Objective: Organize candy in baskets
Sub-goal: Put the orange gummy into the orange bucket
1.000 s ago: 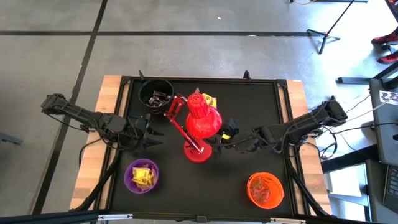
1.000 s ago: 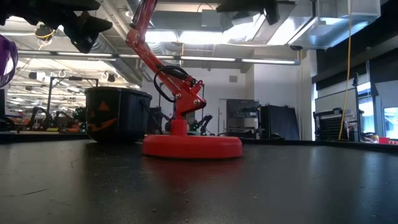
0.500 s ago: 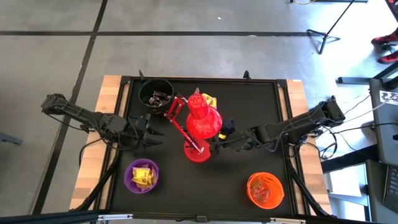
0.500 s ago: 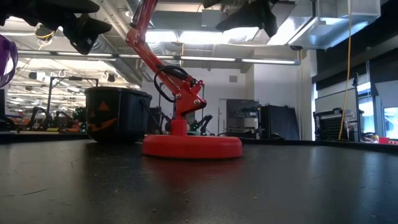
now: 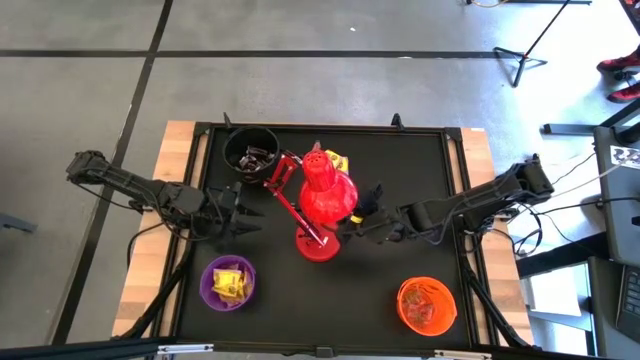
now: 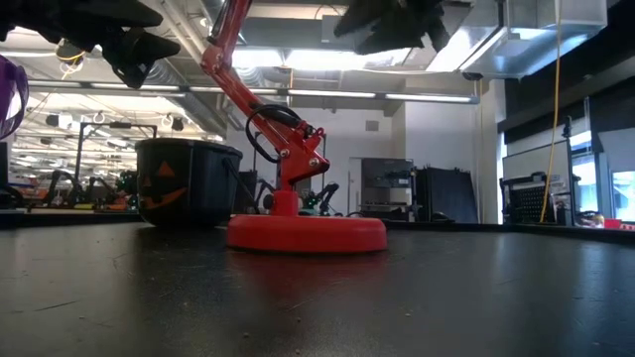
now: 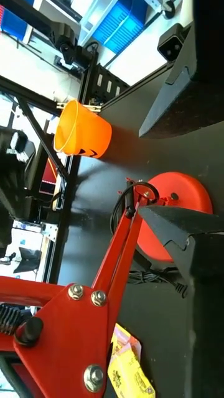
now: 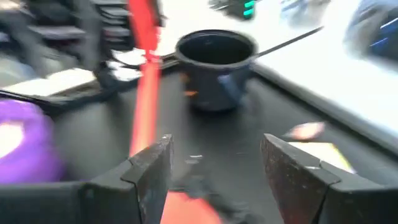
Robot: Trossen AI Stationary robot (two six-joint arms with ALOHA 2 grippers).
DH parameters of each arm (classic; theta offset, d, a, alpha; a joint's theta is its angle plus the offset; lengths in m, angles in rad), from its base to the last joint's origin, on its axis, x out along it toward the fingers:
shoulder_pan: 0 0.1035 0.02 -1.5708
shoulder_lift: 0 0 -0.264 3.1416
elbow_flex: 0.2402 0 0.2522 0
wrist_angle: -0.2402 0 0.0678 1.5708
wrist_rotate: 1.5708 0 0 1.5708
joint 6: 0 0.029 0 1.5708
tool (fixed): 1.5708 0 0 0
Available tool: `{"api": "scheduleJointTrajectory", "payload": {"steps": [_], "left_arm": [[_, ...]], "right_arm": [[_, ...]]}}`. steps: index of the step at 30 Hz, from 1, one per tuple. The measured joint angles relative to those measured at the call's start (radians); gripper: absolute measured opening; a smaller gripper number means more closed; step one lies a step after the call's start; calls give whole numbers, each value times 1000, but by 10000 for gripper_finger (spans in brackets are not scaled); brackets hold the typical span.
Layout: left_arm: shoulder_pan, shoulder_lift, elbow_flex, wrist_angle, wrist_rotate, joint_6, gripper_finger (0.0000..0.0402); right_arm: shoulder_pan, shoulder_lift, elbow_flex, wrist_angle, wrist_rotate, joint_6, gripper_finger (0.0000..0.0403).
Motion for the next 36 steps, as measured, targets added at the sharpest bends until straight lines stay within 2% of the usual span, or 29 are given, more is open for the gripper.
{"api": "scheduleJointTrajectory", "payload": {"steps": [3, 10, 16, 23, 31, 36], "left_arm": [[0, 0, 0, -3, 0, 11, 174], [0, 0, 0, -25, -8, 13, 174], [0, 0, 0, -34, -13, 13, 174], [0, 0, 0, -38, -30, 18, 174], [0, 0, 0, -44, -54, 19, 174], [0, 0, 0, -46, -54, 19, 174]], "right_arm": [[-43, 24, 1, -29, -3, -22, 237], [-213, 118, -1, -84, -267, 58, 237], [-352, 139, 15, -73, -339, 83, 237], [-497, 220, 136, -140, -379, 61, 237], [-614, 413, 307, -188, -508, 53, 237], [-658, 536, 461, -258, -562, 36, 237]]}}
